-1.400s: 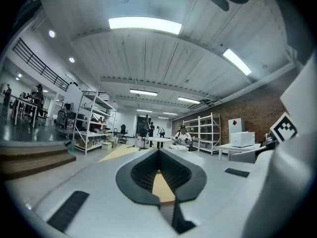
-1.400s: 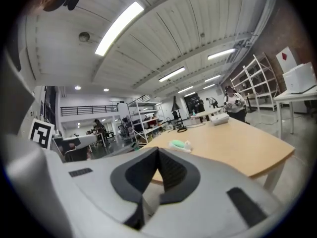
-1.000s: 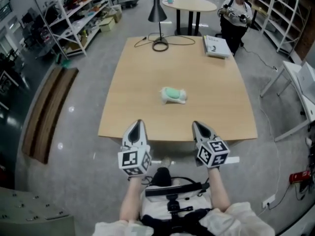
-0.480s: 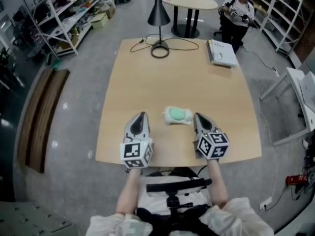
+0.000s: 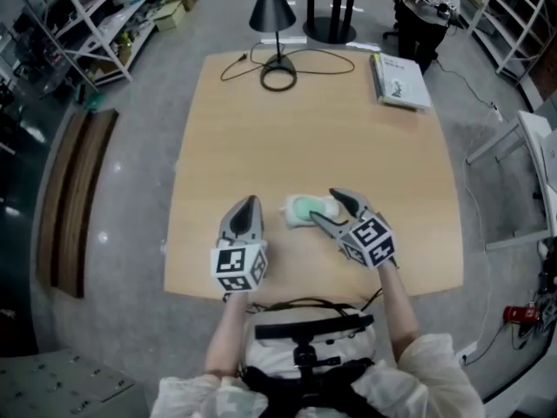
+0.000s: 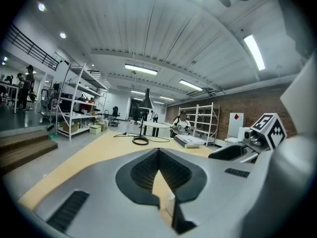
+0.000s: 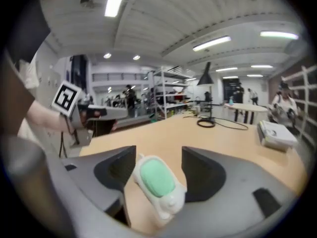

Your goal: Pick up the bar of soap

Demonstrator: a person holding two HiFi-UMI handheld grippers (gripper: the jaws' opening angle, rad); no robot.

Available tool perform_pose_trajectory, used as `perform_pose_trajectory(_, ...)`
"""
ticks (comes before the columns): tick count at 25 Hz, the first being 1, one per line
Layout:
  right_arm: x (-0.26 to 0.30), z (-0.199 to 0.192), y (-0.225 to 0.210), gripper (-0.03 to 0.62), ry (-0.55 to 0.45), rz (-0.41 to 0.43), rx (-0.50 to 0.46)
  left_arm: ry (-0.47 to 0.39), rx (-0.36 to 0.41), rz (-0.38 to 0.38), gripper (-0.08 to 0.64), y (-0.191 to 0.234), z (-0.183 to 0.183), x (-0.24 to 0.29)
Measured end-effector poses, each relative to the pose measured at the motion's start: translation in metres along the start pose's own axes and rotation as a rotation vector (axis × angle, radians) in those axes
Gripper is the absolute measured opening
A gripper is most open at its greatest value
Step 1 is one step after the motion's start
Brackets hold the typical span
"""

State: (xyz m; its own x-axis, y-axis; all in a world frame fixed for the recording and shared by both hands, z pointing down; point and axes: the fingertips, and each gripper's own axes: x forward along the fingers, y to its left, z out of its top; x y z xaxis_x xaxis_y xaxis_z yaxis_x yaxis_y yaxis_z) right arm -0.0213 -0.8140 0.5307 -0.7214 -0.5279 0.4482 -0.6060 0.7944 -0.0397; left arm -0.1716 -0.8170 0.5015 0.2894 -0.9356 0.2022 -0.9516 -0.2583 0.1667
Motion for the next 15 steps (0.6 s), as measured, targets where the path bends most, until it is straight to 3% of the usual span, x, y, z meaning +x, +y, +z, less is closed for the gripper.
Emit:
perform_pose_trajectory(3, 0.023, -0.021, 0.007, 0.275, 0.158, 0.126, -0.231, 0.015, -0.006, 0.012, 0.000, 0.003, -0.005, 0.012)
perform_pose_trajectory(6, 0.037, -0.043, 0.009, 0.275, 0.262, 0.220, -0.365, 0.048, -0.005, 0.024, 0.000, 0.006, -0.017, 0.019)
perform_pose_trajectory(15, 0.061, -0.075, 0.009, 0.275, 0.423, 0.415, -0.504, 0.089, -0.007, 0.062, 0.000, 0.024, -0.026, 0.037)
